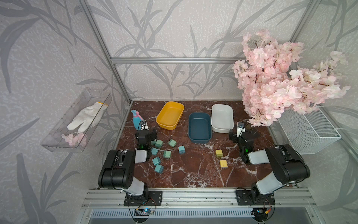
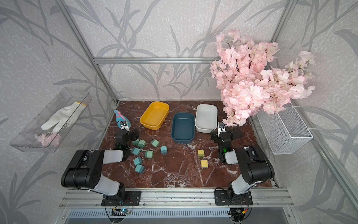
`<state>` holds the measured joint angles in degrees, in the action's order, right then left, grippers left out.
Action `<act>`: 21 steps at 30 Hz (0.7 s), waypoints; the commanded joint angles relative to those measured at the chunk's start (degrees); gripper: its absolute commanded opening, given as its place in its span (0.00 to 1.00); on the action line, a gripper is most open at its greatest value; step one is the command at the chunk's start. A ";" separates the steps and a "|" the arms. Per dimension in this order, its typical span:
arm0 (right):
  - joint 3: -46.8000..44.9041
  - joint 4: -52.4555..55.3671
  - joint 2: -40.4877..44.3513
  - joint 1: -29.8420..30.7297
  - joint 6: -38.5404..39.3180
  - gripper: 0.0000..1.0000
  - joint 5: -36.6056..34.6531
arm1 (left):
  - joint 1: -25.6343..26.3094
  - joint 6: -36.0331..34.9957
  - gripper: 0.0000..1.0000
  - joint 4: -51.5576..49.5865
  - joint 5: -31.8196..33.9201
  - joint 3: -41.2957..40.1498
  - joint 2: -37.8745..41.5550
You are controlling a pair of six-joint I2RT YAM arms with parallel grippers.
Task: Place the plugs by color into the storage box
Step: Pick up the plug from the center of the board.
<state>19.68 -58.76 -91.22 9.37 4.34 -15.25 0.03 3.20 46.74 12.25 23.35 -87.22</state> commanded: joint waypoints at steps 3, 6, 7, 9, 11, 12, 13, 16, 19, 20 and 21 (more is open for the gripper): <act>-4.89 -2.55 10.13 0.81 0.38 1.00 -3.09 | 1.89 0.65 0.85 -7.50 8.45 2.78 5.85; -4.12 6.92 20.79 2.92 0.60 0.98 -4.98 | 4.98 -1.83 0.84 -20.24 12.30 7.99 12.02; -2.59 12.84 24.28 2.94 -0.69 0.97 -3.86 | 6.32 -3.30 0.84 -21.77 13.53 9.12 13.60; 2.74 30.02 30.91 2.95 -2.33 0.94 1.06 | 8.22 -5.13 0.84 -27.15 15.02 12.14 16.56; 7.25 40.63 33.93 3.03 -5.61 0.92 4.62 | 9.47 -4.28 0.84 -33.83 15.75 15.00 19.41; 9.44 45.42 35.15 3.23 -7.03 0.90 6.65 | 10.03 -3.52 0.84 -36.64 15.61 16.00 21.03; 11.29 49.89 35.98 3.72 -8.34 0.89 8.48 | 10.61 -2.85 0.84 -39.15 15.16 16.66 22.59; 16.97 61.92 37.20 6.77 -10.00 0.87 10.49 | 11.46 -1.03 0.84 -43.75 10.17 17.03 27.59; 21.48 72.08 37.59 11.81 -10.47 0.86 9.23 | 11.57 1.99 0.84 -50.77 3.57 18.11 32.29; 22.64 75.25 37.53 13.41 -10.89 0.86 8.43 | 11.57 2.90 0.83 -53.03 2.06 18.57 33.38; 23.77 78.46 37.45 15.26 -11.87 0.86 7.25 | 11.57 3.84 0.82 -55.89 -0.48 19.37 34.41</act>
<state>40.77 2.94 -54.02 21.74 -4.80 -7.55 11.31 3.77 1.87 18.68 40.32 -55.20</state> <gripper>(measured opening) 0.862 0.822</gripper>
